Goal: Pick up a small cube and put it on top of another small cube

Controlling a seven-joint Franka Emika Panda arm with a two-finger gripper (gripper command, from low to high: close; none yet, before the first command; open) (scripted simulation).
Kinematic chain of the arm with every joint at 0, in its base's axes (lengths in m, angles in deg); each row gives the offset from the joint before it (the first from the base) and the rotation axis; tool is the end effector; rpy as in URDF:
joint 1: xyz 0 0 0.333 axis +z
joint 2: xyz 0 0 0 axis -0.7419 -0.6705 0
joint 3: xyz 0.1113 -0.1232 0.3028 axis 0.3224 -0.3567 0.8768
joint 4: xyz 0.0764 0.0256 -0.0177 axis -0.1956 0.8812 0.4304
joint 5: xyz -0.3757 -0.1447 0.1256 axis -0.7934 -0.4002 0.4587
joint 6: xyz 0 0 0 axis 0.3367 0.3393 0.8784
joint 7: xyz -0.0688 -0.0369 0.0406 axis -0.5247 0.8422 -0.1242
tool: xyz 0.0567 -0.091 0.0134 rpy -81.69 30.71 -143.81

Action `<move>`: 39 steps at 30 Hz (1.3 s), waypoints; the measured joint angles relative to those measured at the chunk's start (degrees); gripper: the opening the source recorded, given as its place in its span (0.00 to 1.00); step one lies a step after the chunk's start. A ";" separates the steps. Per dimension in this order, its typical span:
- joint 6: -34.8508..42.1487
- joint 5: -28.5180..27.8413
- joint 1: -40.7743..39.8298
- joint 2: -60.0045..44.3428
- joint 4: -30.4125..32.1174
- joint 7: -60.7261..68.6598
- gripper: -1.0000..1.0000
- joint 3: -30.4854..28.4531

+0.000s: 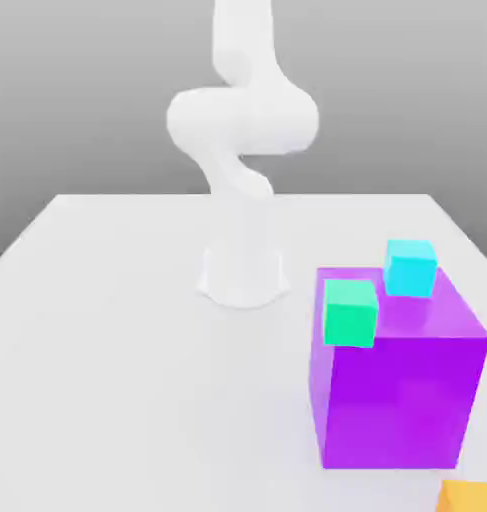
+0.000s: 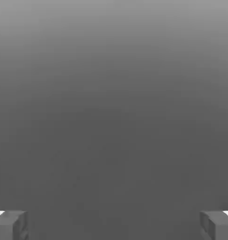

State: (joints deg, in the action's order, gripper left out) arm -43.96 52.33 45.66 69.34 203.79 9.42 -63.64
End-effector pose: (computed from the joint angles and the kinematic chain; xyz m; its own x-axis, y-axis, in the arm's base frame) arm 0.3891 -0.0163 0.7116 0.4485 -0.7773 0.4413 -0.5830 -0.6286 -0.5147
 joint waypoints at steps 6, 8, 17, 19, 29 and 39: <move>-2.20 -0.23 -5.03 -12.82 -2.90 -8.59 0.50 -0.63; -2.91 -0.33 -6.47 -16.97 -3.84 -11.40 0.50 -1.04; -6.12 -0.03 -12.29 -35.66 -8.06 -23.45 0.50 -4.11; -6.84 0.41 -13.75 -39.82 -9.00 -25.89 0.50 -4.86; -10.28 5.14 -18.92 -60.82 -13.74 -36.35 0.50 -8.52; -17.44 10.38 -23.22 -78.89 -18.09 -39.61 0.00 -8.27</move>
State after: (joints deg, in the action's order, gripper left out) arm -61.40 62.71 22.44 -9.56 185.70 -30.19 -71.90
